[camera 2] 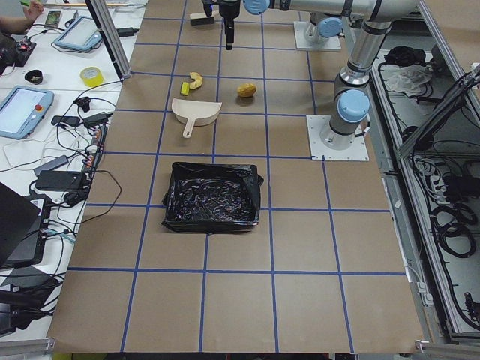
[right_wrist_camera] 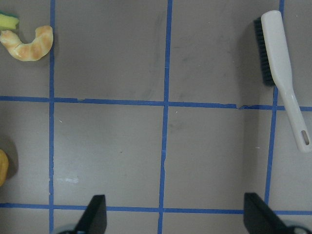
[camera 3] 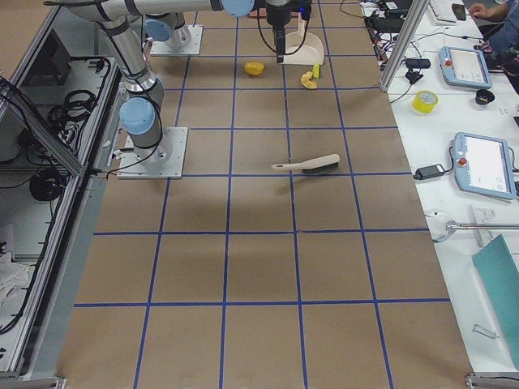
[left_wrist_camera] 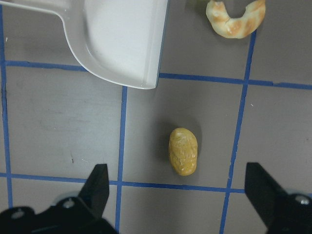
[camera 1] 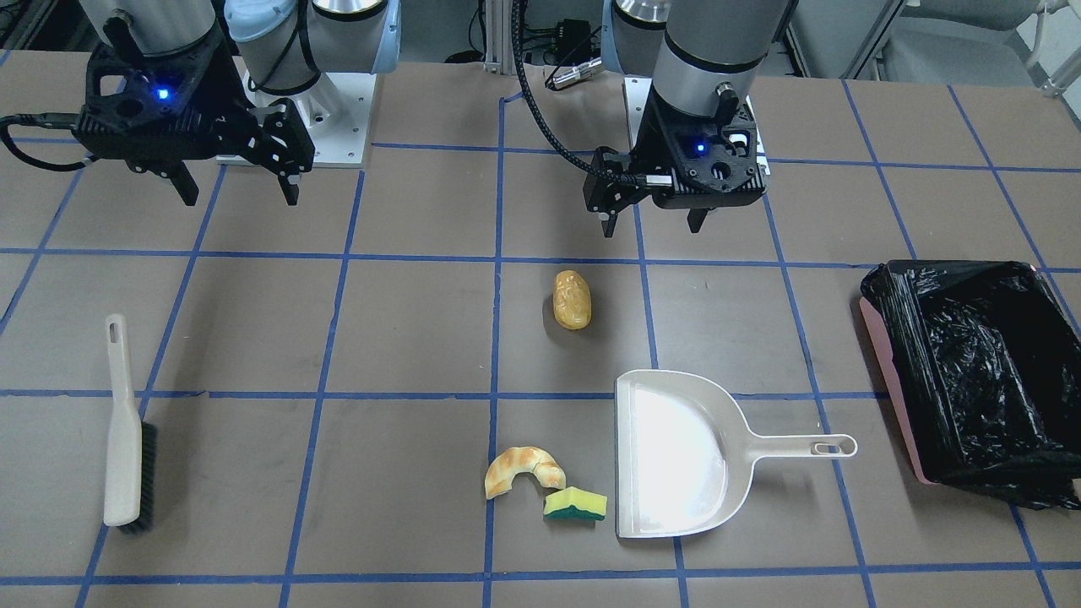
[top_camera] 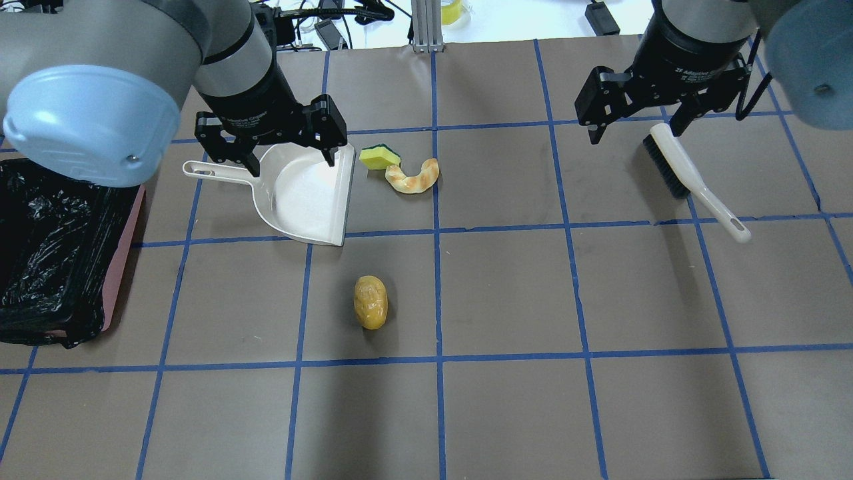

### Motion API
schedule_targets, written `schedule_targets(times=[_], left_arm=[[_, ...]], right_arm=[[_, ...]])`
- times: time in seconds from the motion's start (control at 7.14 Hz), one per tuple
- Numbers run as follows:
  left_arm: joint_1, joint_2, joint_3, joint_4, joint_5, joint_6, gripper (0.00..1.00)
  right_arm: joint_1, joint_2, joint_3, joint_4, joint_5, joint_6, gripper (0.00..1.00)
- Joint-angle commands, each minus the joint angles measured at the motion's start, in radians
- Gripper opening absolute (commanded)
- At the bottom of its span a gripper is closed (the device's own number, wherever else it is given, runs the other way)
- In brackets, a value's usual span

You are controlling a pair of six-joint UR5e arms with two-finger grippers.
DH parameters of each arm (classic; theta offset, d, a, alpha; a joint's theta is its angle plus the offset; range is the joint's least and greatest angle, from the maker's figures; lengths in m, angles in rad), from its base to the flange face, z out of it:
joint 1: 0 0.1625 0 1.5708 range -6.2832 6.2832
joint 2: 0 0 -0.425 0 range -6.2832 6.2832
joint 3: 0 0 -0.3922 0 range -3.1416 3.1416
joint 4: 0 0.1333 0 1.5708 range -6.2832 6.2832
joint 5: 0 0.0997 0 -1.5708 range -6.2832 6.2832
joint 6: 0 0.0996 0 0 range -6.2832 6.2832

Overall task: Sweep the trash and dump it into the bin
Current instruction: 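Grasp the white dustpan with the left gripper while the right grasps the brush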

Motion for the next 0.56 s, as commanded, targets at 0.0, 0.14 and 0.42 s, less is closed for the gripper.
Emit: schedule_targets(times=[0.0,0.14,0.42], left_arm=[[0.029,0.01,-0.003,0.004,0.061,0.089,1.0],[0.031,0.01,-0.009,0.004,0.059,0.087,1.0],[0.048,0.001,-0.008,0.006,0.056,0.106,1.0]], right_arm=[[0.0,0.001,0.002,0.001,-0.001,0.0,1.0],[-0.002,0.001,0.002,0.003,0.0,-0.002,1.0],[-0.011,0.029,0.005,-0.008,0.005,-0.018,1.0]])
